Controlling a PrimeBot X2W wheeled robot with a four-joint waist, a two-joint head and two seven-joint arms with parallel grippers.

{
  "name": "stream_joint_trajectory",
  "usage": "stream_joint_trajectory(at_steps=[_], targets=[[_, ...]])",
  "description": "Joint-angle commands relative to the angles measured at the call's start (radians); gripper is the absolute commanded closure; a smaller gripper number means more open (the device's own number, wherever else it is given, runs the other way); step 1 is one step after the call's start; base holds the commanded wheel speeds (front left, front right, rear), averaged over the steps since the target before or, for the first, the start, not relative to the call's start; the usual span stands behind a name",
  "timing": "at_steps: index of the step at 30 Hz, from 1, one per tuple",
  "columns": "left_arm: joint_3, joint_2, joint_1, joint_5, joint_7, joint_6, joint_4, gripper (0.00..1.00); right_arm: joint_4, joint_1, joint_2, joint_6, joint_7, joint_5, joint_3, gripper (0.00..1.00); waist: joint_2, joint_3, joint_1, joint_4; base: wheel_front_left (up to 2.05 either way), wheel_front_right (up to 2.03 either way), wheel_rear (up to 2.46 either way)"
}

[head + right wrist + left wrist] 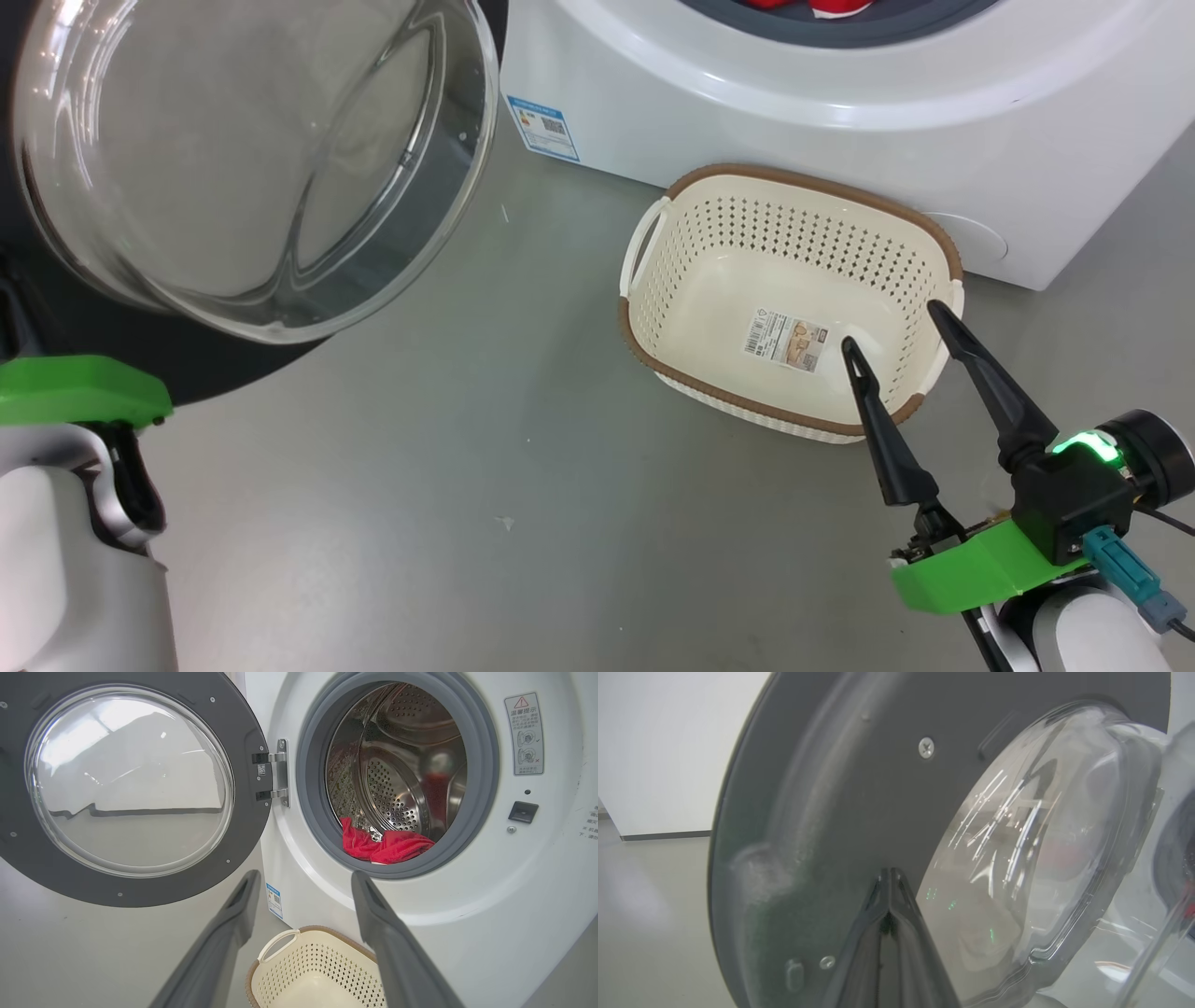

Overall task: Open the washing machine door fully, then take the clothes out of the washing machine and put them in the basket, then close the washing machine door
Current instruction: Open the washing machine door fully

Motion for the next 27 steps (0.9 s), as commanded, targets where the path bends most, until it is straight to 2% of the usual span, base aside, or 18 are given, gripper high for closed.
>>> stream_joint_trajectory(at_steps=[1,8,9,10,11,15,27], targets=[[0.033,0.045,0.02,0.009,-0.005,-0.002,-0.036,1.0,-0.022,-0.03,0.005,0.006,-0.007,0.001,0.025,0.0,0.0,-0.001,0.0,-0.001,0.0,0.0,0.0],[0.043,0.012,0.064,0.023,-0.005,-0.016,-0.143,1.0,-0.007,-0.036,0.01,0.006,-0.022,0.009,0.023,0.0,0.0,-0.012,0.0,-0.007,0.0,0.0,0.0],[0.043,0.008,0.072,0.026,-0.005,-0.017,-0.161,0.79,-0.004,-0.036,0.011,0.006,-0.025,0.011,0.022,0.0,0.0,-0.014,0.0,-0.009,0.0,0.0,0.0],[0.04,0.004,0.08,0.032,-0.005,-0.016,-0.181,0.31,-0.001,-0.036,0.012,0.006,-0.028,0.012,0.022,0.0,0.0,-0.017,0.0,-0.01,0.0,0.0,0.0],[0.036,0.001,0.088,0.038,-0.005,-0.015,-0.204,0.0,0.001,-0.036,0.013,0.006,-0.031,0.014,0.021,0.0,0.0,-0.02,0.0,-0.012,0.0,0.0,0.0],[0.01,-0.013,0.123,0.047,-0.005,-0.017,-0.298,0.0,0.01,-0.035,0.015,0.006,-0.042,0.022,0.014,0.0,0.0,-0.032,0.0,-0.021,0.0,0.0,0.0],[-0.113,-0.025,0.204,-0.022,-0.005,-0.073,-0.522,0.0,0.044,-0.042,0.017,0.006,-0.096,0.065,-0.026,0.0,0.0,-0.067,0.0,-0.078,0.0,0.0,0.0]])
